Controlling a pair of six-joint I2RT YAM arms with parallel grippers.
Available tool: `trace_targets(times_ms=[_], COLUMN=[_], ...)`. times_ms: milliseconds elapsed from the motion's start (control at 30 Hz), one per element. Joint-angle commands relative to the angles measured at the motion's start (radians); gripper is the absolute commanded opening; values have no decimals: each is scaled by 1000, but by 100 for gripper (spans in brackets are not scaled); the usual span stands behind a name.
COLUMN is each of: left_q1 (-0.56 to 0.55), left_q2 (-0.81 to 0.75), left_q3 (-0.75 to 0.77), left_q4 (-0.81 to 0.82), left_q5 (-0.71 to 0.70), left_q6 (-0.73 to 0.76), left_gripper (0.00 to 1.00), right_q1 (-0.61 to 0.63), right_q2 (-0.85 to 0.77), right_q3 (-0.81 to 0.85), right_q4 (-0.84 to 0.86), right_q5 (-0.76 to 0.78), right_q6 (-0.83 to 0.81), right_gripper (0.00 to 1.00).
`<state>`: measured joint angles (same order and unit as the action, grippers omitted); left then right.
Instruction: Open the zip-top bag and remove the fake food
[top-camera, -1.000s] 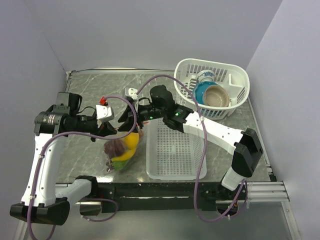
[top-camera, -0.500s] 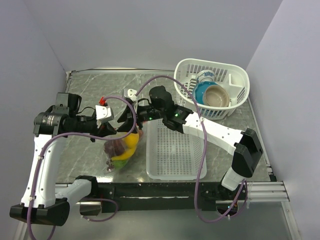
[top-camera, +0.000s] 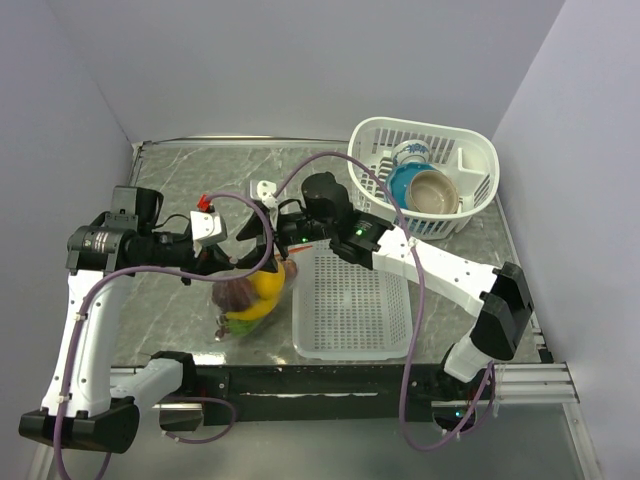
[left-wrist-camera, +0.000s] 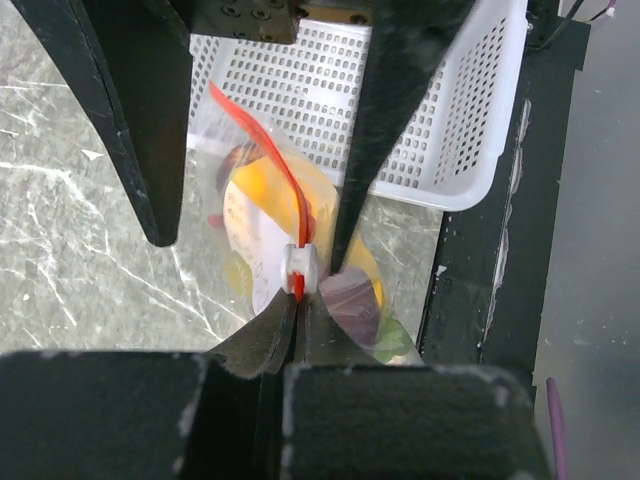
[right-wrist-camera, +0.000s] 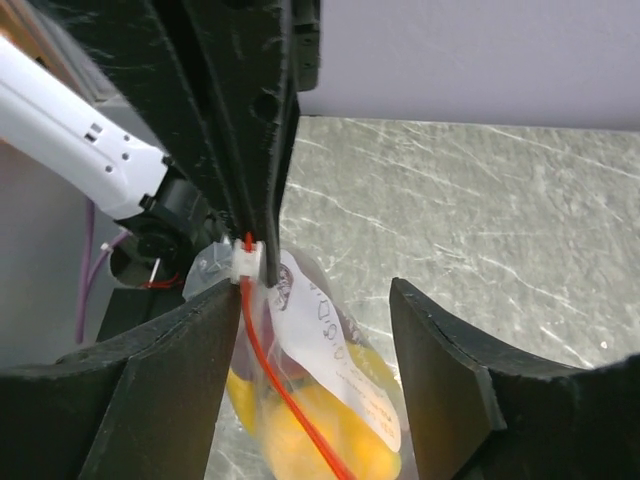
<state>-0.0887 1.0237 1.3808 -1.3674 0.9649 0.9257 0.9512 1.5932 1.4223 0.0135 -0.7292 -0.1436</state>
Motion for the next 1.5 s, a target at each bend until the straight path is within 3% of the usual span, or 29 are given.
trace_targets(times_ms=[0,600,1067,1300,1467], left_q1=[-8,-8,-8,-8,-8], left_q2=[-2,-4,-20,-20,-20], left_q3=[27,46,34,29,18], left_q4=[-6,-6,-5,-6,-5], left_q5=[60,60,55,51,49], left_q6=[1,-8,-5,-2,2], left_gripper=[1,1,1,1,1], right_q1=[18,18,17,14,12], right_q2=[-61,-27,47,48,34], right_q3=[104,122,164,162,148], right_q4=[-7,-96,-98,-95,-89], right_q5=[-58,-73,-91,-91,-90], right_q6=[-40,-73,-51,-50,-50], right_gripper=[70,65,53,40,37])
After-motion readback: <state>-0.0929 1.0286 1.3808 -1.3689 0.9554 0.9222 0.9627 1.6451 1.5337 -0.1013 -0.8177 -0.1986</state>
